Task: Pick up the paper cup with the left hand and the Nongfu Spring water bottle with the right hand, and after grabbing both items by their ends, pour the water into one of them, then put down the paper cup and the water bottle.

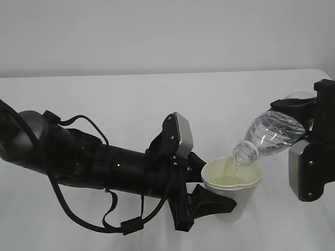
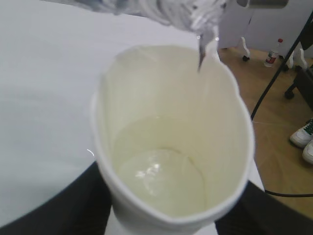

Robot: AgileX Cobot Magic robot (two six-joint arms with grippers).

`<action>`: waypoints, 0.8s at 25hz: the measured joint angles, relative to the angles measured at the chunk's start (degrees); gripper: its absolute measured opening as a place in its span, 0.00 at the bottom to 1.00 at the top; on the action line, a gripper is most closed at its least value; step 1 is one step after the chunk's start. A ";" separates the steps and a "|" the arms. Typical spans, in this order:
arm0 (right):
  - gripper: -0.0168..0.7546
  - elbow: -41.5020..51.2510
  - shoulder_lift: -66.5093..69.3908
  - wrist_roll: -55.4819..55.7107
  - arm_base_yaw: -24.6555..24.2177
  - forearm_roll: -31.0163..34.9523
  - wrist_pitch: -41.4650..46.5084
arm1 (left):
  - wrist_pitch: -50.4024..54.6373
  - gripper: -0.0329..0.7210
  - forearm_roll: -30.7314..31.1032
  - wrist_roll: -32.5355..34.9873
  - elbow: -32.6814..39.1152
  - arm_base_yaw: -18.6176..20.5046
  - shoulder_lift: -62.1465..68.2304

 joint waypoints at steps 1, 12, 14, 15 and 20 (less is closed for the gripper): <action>0.49 0.00 0.00 0.00 0.00 0.00 0.00 | 0.00 0.61 0.00 0.00 0.00 0.00 0.00; 0.49 0.00 0.00 -0.12 0.00 0.00 0.00 | 0.00 0.61 0.10 0.00 0.00 0.00 0.00; 0.49 0.00 0.00 -0.12 0.00 0.00 0.00 | 0.01 0.61 0.10 0.00 0.00 0.00 0.00; 0.49 0.00 0.00 -0.12 0.00 0.00 0.00 | 0.01 0.61 0.10 0.00 0.00 0.00 0.00; 0.49 0.00 0.00 -0.12 0.00 0.00 0.00 | 0.01 0.61 0.10 0.00 0.00 0.00 0.00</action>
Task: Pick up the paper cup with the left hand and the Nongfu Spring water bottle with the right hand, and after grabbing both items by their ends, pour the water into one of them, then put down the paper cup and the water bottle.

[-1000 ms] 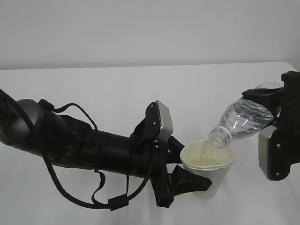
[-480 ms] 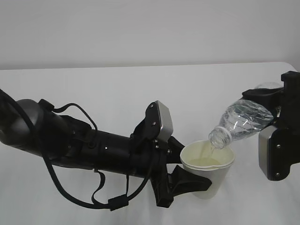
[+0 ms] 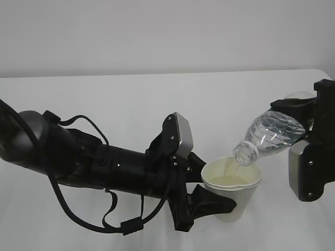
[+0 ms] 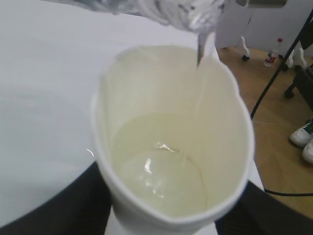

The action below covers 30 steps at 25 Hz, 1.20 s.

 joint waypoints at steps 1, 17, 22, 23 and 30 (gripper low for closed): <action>0.49 0.00 0.00 0.00 0.00 0.00 0.00 | 0.00 0.61 0.00 0.00 0.00 0.00 0.00; 0.49 0.00 0.00 0.00 0.00 0.00 0.00 | 0.10 0.61 0.00 0.00 0.00 0.00 0.00; 0.49 0.00 0.00 0.00 0.00 0.00 0.00 | 0.10 0.61 0.00 0.00 0.00 0.00 0.00; 0.49 0.00 0.00 -0.10 0.00 0.00 0.00 | 0.10 0.61 0.00 0.00 0.00 0.00 0.00; 0.49 0.00 0.00 -0.10 0.00 0.00 0.00 | 0.10 0.61 0.00 0.00 0.00 0.00 0.00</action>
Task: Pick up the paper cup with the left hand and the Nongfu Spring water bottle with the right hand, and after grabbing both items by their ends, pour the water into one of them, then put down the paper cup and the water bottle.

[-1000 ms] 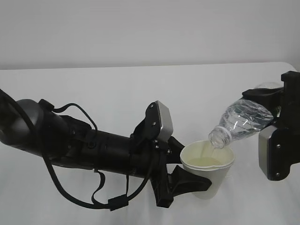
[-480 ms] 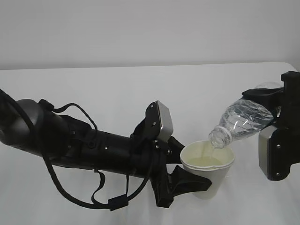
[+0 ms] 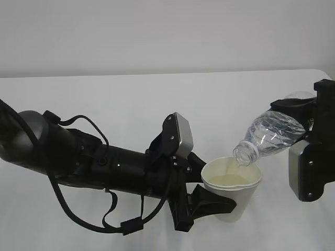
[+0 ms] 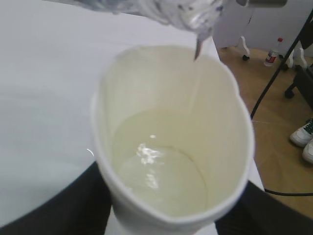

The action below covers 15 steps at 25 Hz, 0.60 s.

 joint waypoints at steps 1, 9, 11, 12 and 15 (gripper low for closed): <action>0.49 0.00 0.00 0.00 0.00 0.00 0.00 | 0.00 0.61 0.00 0.00 0.00 0.00 0.00; 0.49 0.00 0.00 0.00 0.00 0.00 0.00 | 0.00 0.61 0.10 0.00 0.00 0.00 0.00; 0.49 0.00 0.00 0.00 0.00 0.00 0.00 | 0.00 0.61 0.10 0.00 0.00 0.00 0.00; 0.49 0.00 0.00 0.00 0.00 0.00 0.00 | 0.00 0.61 0.10 0.00 0.00 0.00 0.00; 0.49 0.00 0.00 0.00 0.00 0.00 0.00 | 0.00 0.61 0.10 0.00 0.00 0.00 0.00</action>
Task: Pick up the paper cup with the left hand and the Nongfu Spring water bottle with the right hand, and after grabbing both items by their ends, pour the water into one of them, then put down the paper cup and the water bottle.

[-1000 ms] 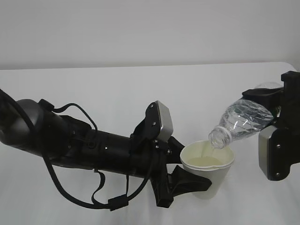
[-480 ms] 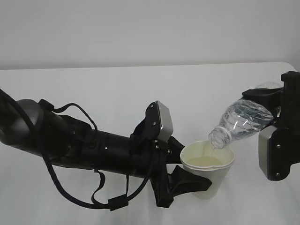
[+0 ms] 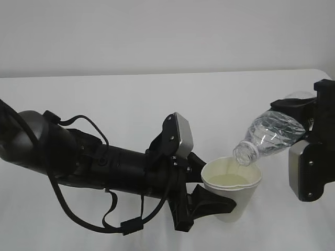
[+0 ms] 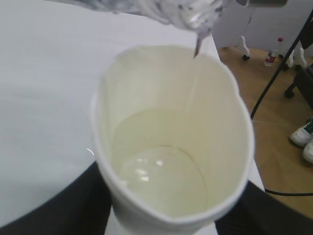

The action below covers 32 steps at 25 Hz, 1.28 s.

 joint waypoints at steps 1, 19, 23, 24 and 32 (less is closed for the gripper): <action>0.49 0.00 0.00 0.00 0.00 0.00 0.00 | 0.00 0.61 0.00 0.00 0.00 0.00 0.00; 0.49 0.00 0.00 -0.50 0.00 0.00 0.00 | 0.10 0.61 0.00 0.00 0.00 0.00 0.00; 0.49 0.00 0.00 -0.62 0.00 0.00 0.00 | 0.10 0.61 0.13 0.00 0.00 0.00 0.00; 0.49 0.00 0.00 -0.62 0.00 0.00 0.00 | 0.10 0.61 0.13 0.00 0.00 0.00 0.00; 0.49 0.00 0.00 -1.06 0.00 0.00 0.00 | 0.21 0.61 0.23 0.00 0.00 0.00 0.00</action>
